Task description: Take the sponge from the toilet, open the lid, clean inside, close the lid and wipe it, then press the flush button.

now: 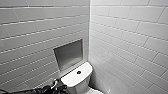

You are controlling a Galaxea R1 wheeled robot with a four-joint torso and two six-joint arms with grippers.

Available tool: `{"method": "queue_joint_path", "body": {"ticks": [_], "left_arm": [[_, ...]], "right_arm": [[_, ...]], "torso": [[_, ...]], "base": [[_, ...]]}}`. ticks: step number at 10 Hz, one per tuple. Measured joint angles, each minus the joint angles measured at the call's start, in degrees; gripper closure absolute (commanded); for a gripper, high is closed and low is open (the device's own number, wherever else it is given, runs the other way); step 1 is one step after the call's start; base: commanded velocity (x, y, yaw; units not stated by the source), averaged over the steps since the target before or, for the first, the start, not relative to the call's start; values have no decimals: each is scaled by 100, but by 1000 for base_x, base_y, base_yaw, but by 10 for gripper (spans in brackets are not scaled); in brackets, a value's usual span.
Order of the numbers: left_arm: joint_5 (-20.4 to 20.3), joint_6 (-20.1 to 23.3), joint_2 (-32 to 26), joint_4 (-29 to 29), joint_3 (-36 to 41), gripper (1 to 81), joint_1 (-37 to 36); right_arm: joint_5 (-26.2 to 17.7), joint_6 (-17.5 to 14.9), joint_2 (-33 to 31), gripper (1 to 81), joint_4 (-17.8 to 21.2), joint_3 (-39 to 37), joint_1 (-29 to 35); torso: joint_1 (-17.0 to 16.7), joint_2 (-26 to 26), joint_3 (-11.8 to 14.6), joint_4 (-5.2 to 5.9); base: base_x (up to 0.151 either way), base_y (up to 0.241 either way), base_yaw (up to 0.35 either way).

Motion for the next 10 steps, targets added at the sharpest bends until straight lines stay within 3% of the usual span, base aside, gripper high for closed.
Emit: {"method": "queue_joint_path", "body": {"ticks": [4, 7, 10], "left_arm": [[-653, 0, -69, 812, -145, 811, 1998], [-1396, 7, 207, 1307, -1069, 811, 3252], [-2231, 18, 631, 1613, -2171, 811, 4000]], "right_arm": [[-72, -2, 48, 811, 0, -60, -105], [-83, 0, 50, 811, 0, -72, -134], [-74, 2, 96, 811, 0, -145, -138]], "torso": [[-13, -13, 623, 0], [-24, -19, 688, 0], [-24, -23, 693, 0]], "base": [[0, 0, 0], [0, 0, 0], [0, 0, 0]]}}
